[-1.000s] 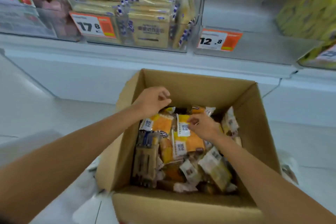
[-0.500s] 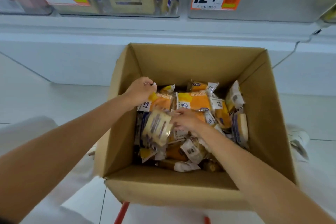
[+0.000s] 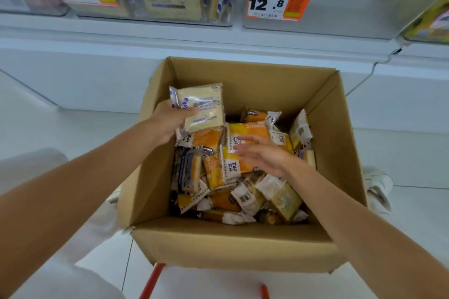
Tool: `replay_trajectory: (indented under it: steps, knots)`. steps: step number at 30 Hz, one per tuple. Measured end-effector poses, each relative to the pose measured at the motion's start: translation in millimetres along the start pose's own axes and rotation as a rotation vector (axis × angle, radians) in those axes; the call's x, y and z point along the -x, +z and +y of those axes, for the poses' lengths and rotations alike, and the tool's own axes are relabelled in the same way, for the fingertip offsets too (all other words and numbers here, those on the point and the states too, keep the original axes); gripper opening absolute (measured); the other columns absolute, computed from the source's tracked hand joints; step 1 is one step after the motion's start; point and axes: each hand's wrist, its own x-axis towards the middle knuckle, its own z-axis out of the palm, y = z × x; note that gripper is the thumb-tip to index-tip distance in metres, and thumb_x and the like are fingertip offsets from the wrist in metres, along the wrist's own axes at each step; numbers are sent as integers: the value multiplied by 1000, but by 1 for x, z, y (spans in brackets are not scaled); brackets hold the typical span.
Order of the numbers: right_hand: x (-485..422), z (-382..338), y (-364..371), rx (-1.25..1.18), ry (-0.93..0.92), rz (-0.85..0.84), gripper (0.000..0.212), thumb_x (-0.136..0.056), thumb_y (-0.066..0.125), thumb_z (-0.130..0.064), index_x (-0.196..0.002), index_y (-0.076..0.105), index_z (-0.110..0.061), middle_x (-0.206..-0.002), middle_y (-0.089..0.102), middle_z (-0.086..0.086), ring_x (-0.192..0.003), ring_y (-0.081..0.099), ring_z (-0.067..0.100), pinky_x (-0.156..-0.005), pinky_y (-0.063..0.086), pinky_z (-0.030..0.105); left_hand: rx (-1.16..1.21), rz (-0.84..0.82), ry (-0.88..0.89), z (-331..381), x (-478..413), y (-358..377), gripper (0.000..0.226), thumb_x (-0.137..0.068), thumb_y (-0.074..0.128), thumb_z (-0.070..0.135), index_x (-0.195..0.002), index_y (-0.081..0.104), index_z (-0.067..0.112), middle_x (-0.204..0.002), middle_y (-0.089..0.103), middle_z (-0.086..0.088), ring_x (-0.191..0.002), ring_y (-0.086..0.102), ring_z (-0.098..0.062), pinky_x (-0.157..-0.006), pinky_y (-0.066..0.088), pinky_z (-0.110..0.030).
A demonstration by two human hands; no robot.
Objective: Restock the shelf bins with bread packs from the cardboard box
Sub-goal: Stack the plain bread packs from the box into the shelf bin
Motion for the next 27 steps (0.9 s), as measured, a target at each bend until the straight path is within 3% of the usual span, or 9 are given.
replay_trajectory:
  steps: [2, 5, 8, 10, 12, 15, 20, 24, 27]
  knots:
    - [-20, 18, 12, 164, 55, 54, 45, -85, 69, -5, -127, 55, -10, -125, 63, 9, -116, 61, 20, -107, 44, 39, -63, 23, 42, 1, -7, -3, 24, -87, 71, 9, -110, 65, 14, -113, 71, -11, -98, 69, -24, -86, 56, -40]
    - [-59, 38, 40, 225, 110, 108, 45, -85, 73, -14, -126, 56, -4, -125, 62, 11, -112, 61, 20, -102, 48, 34, -83, 17, 85, 0, -16, 8, 18, -89, 69, 9, -100, 65, 22, -111, 72, -8, -98, 70, -23, -84, 57, -43]
    - [-93, 52, 69, 311, 91, 204, 35, -83, 76, -25, -105, 64, 0, -122, 64, 14, -104, 62, 19, -98, 49, 31, -68, 25, 107, 0, -25, 15, 24, -89, 69, 10, -112, 65, 17, -109, 72, -5, -97, 71, -20, -85, 58, -45]
    - [-105, 58, 85, 367, 67, 257, 18, -83, 75, -20, -82, 63, -7, -101, 69, 12, -93, 63, 19, -94, 50, 31, -80, 18, 122, 0, -28, 17, 31, -90, 69, 10, -119, 62, 14, -111, 72, -4, -97, 70, -18, -84, 58, -42]
    - [-107, 59, 94, 406, 66, 265, 8, -82, 74, -12, -79, 68, -8, -85, 67, 7, -83, 62, 18, -86, 54, 32, -99, 11, 134, 0, -28, 20, 32, -90, 69, 11, -121, 60, 15, -112, 71, -2, -97, 70, -16, -83, 59, -39]
    - [-97, 49, 79, 289, 91, 266, 7, -83, 71, -8, -88, 69, -4, -84, 68, 10, -76, 64, 18, -80, 57, 32, -122, 3, 144, -2, -27, 19, 32, -90, 69, 14, -120, 59, 19, -112, 71, 2, -97, 70, -14, -81, 59, -38]
    - [-38, -2, 12, -64, 47, 309, 15, -93, 59, -10, -107, 62, -3, -99, 68, 13, -92, 66, 25, -80, 56, 36, -114, -34, 168, -2, -18, 20, 35, -92, 66, 17, -125, 54, 23, -113, 68, 6, -100, 67, -12, -81, 58, -36]
    - [4, -55, -9, -326, -39, 429, 6, -94, 54, -4, -90, 58, -4, -88, 59, 13, -77, 60, 24, -54, 58, 30, -144, -94, 209, -6, 4, 29, 27, -95, 63, 26, -119, 52, 31, -110, 68, 9, -101, 66, -12, -83, 58, -37]
    - [19, -85, 6, -488, -71, 424, 4, -95, 54, -2, -91, 52, -1, -99, 53, 17, -88, 54, 32, -71, 61, 37, -183, -190, 247, -8, 24, 44, 23, -94, 56, 48, -113, 55, 35, -111, 70, 4, -99, 69, -16, -85, 59, -47]
